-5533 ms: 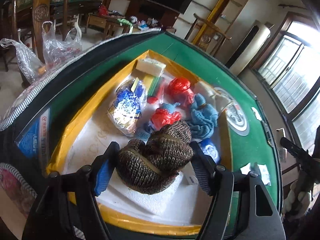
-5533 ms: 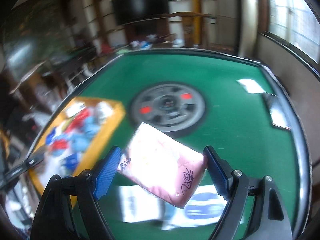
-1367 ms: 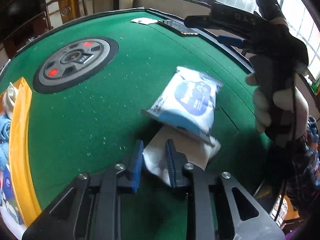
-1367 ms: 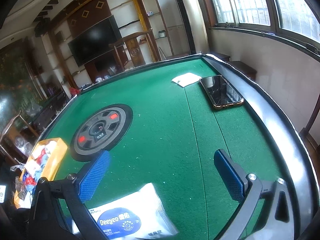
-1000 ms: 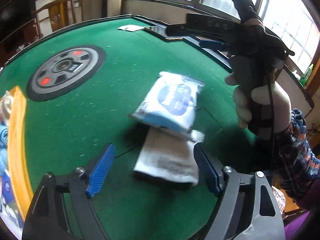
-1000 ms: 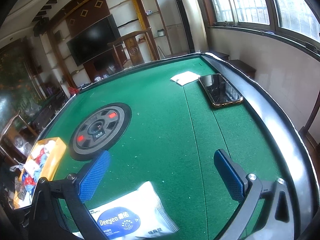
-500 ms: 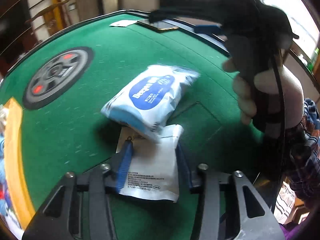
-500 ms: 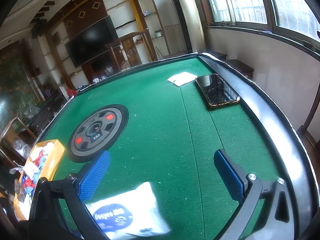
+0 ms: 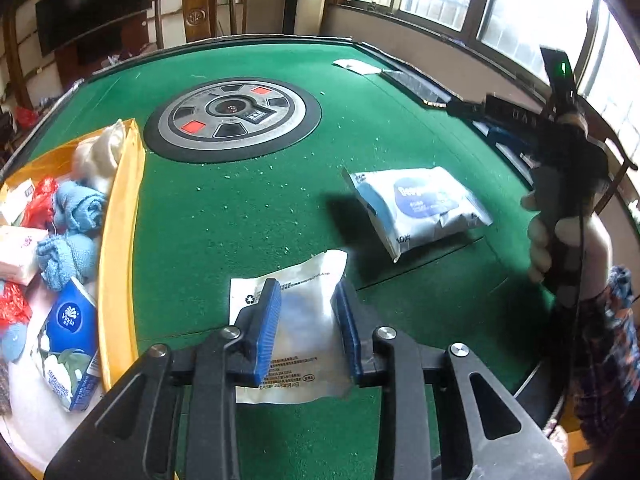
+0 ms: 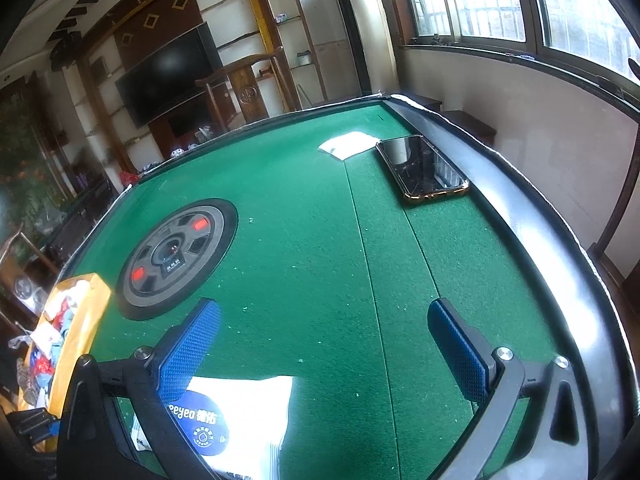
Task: Organize soft objects
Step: 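Grasp the white printed sachet with the left gripper, then grasp the white-and-blue Deeyeo wipes pack with the right gripper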
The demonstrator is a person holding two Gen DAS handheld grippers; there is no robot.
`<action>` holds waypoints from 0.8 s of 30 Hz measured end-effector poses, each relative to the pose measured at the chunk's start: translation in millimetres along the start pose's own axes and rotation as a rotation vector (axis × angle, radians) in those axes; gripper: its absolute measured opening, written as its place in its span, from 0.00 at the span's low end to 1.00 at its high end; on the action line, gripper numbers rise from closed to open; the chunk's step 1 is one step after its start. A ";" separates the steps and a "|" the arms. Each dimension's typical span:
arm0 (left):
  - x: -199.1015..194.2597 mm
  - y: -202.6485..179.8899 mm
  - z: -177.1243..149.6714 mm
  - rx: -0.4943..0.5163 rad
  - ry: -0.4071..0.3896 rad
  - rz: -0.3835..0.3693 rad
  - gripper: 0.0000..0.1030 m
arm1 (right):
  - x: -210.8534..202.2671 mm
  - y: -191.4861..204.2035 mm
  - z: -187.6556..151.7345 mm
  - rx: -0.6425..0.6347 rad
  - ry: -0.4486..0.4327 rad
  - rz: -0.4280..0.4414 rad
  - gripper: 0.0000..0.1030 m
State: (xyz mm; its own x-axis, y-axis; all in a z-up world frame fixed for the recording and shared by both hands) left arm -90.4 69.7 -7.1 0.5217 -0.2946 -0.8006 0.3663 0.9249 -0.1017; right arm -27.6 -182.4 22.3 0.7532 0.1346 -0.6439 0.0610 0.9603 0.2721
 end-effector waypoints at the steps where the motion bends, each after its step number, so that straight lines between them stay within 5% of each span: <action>1: 2.3 -1.1 -1.5 0.010 0.000 0.014 0.34 | 0.3 -0.6 -0.1 0.000 0.001 0.000 0.99; 6: 18.6 -1.0 -8.8 0.040 0.040 0.086 0.62 | 1.6 -2.5 -2.8 0.009 0.016 0.011 0.99; 7: 18.6 0.3 -10.7 0.044 0.041 0.098 0.75 | 1.9 -2.2 -2.8 0.010 0.019 0.014 0.99; 10: 23.4 5.3 -10.9 0.033 0.066 0.114 0.79 | 2.7 -0.9 -3.6 0.009 0.027 0.025 0.99; 14: 19.7 2.0 -11.9 0.060 0.065 0.083 0.51 | 3.4 1.6 -4.9 0.002 0.036 0.039 0.99; 16: 12.6 1.1 -12.6 0.044 0.060 0.052 0.46 | 4.4 2.4 -6.0 0.001 0.044 0.049 0.99; 17: 9.8 1.1 -13.5 0.037 0.058 0.044 0.30 | 5.6 2.9 -6.9 0.000 0.050 0.054 0.99; 19: 3.9 -0.9 -14.0 0.031 0.041 0.020 0.24 | 7.1 4.4 -8.8 -0.002 0.060 0.061 0.99; 21: -2.8 -3.1 -14.0 0.022 0.032 0.003 0.03 | 9.3 7.5 -10.5 -0.004 0.078 0.082 0.99; 24: -6.8 -3.9 -17.7 0.013 0.034 -0.020 0.03 | 14.5 15.6 -15.8 0.003 0.133 0.158 0.99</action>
State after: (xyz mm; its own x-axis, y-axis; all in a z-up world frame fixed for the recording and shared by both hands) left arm -109.1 72.4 -11.7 0.4876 -0.3044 -0.8182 0.3861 0.9158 -0.1106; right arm -26.1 -161.6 5.9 0.6607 0.3145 -0.6816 -0.0489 0.9241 0.3790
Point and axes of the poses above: each gripper's, at about its wrist camera, not at the fingertips, and x roughly the way its jaws point, y to its left, z to its top, the point moved 6 cm from there along x, roughly the way its jaws point, and after that the axes turned 1 degree about z, right-handed, at the moved point
